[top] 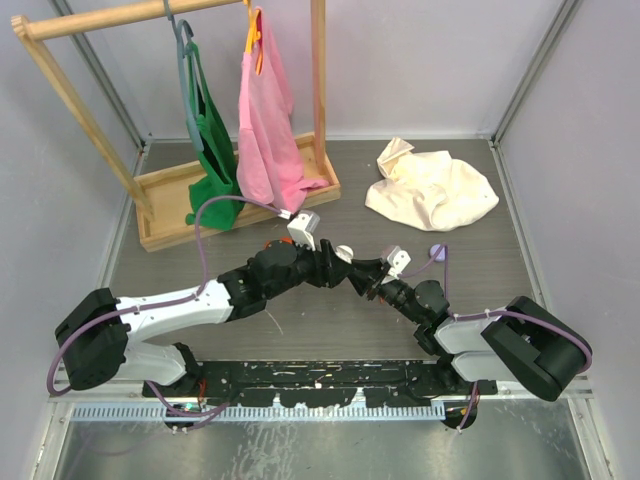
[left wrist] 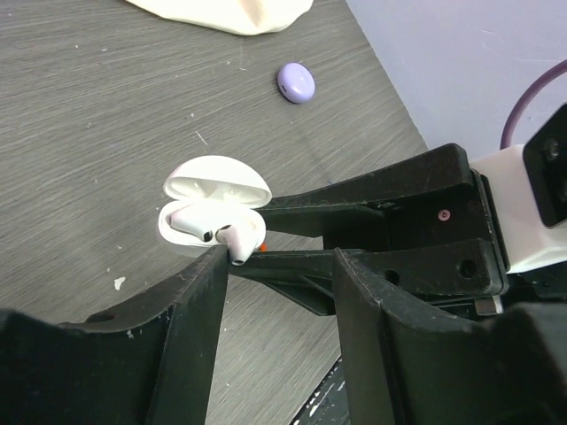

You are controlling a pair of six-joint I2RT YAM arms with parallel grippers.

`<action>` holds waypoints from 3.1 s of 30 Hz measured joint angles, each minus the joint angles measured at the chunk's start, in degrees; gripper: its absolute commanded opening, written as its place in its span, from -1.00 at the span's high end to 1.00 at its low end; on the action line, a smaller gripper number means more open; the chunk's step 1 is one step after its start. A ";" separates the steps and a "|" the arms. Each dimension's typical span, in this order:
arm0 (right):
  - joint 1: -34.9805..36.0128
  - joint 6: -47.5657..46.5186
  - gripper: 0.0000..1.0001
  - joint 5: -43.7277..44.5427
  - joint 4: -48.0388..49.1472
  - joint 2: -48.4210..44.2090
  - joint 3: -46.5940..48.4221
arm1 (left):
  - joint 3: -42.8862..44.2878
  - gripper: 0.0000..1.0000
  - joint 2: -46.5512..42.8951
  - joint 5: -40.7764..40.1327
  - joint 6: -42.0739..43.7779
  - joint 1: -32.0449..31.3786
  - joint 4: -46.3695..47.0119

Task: Insert the wireless bluetooth earbuds into the charging case
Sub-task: Place the earbud in the charging case, then close the charging case, then place the charging case at the center of the board.

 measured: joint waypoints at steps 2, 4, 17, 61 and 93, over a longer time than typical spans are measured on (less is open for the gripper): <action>0.00 0.02 0.85 -0.11 0.00 0.00 0.00 | 0.00 -0.02 0.00 0.70 -0.02 0.00 0.39; 0.02 0.02 0.85 -0.26 0.00 0.00 0.00 | 0.00 -0.02 0.00 1.33 -0.02 0.00 0.70; 0.02 0.02 0.85 -0.81 -0.02 0.00 0.00 | 1.25 -0.25 0.52 4.33 -1.07 0.00 0.94; 0.02 5.25 0.85 -23.28 0.44 -1.29 5.75 | -0.07 -0.14 -5.16 44.59 -13.00 20.55 -3.26; -2.16 13.97 0.89 -5.09 -41.09 -14.03 9.57 | -0.09 -0.96 -26.75 5.35 0.63 22.38 -47.45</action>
